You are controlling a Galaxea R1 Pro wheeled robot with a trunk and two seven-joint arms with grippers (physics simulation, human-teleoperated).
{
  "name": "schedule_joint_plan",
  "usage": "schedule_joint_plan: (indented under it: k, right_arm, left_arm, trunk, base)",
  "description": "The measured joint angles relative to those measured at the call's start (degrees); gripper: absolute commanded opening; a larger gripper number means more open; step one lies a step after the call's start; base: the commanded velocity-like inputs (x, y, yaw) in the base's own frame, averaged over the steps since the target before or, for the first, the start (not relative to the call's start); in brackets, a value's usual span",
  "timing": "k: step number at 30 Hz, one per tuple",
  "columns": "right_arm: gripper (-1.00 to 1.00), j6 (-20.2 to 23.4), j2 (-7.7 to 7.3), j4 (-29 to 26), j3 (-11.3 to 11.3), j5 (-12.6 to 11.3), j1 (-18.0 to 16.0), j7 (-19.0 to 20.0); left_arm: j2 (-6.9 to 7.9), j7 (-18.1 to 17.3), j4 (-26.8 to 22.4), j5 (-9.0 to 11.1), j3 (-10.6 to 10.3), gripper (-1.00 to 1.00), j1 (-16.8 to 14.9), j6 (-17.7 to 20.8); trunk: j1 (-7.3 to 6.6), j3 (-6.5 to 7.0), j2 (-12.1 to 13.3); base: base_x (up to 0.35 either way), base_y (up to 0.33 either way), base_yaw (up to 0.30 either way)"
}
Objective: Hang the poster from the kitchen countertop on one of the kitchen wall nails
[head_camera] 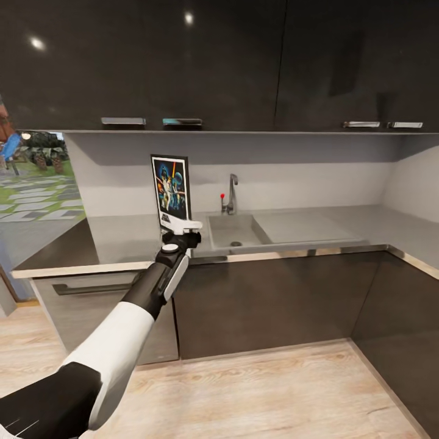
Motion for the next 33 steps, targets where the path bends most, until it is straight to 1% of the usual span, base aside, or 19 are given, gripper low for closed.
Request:
schedule_joint_plan:
  k: [1, 2, 3, 16, 18, 20, 21, 25, 33]
  right_arm:
    - [1.0, 0.0, -0.01, 0.0, 0.0, 0.0, 0.0, -0.01]
    - [1.0, 0.01, 0.0, 0.03, 0.0, 0.0, 0.0, -0.01]
    - [1.0, 0.01, 0.0, 0.05, 0.0, 0.0, 0.0, -0.02]
    - [1.0, 0.09, 0.05, 0.11, 0.0, 0.0, 0.0, 0.01]
    - [1.0, 0.09, 0.05, 0.11, 0.0, 0.0, 0.0, 0.01]
    - [1.0, 0.09, 0.05, 0.11, 0.0, 0.0, 0.0, -0.01]
    - [1.0, 0.09, 0.05, 0.12, 0.0, 0.0, -0.01, -0.02]
    - [1.0, 0.09, 0.05, 0.14, 0.0, 0.0, -0.02, -0.02]
    - [1.0, 0.09, 0.05, 0.14, 0.0, 0.0, -0.02, -0.01]
  left_arm:
    - [0.0, 0.0, 0.53, 0.02, 0.01, 1.0, 0.01, -0.54]
    - [0.0, 0.01, 1.95, 0.11, 0.03, 1.0, 0.02, -1.91]
    - [0.0, 0.01, 2.13, 0.1, 0.02, 1.0, 0.02, -2.1]
    - [0.0, 0.22, 2.16, -0.04, 0.53, 1.0, 0.05, -2.7]
    - [0.0, 0.95, 2.11, -0.05, 0.54, 1.0, 0.05, -2.69]
    - [0.0, 3.08, 2.18, -0.05, 0.6, 1.0, 0.05, -2.68]
    - [0.0, 4.87, 2.33, -0.05, 0.64, 1.0, 0.06, -2.67]
    - [0.0, 8.44, 2.38, -0.04, 0.68, 1.0, 0.06, -2.7]
    - [0.0, 9.45, 2.21, -0.06, 0.75, 1.0, 0.05, -2.72]
  trunk:
    - [0.0, 0.0, 0.0]
    - [0.0, 0.0, 0.0]
    - [0.0, 0.0, 0.0]
    - [-0.01, 0.0, 0.0]
    - [-0.01, 0.0, 0.0]
    - [-0.01, 0.0, 0.0]
    - [0.0, 0.0, 0.0]
    - [0.01, 0.0, 0.0]
    - [0.02, 0.0, 0.0]
  base:
    - [0.243, -0.232, 0.0]
    - [0.245, -0.234, 0.0]
    - [0.247, -0.235, 0.0]
    - [0.255, -0.238, 0.0]
    - [0.259, -0.23, 0.014]
    - [0.25, -0.22, 0.103]
    - [0.219, -0.192, 0.17]
    - [0.094, -0.083, 0.237]
    - [0.016, -0.014, 0.274]
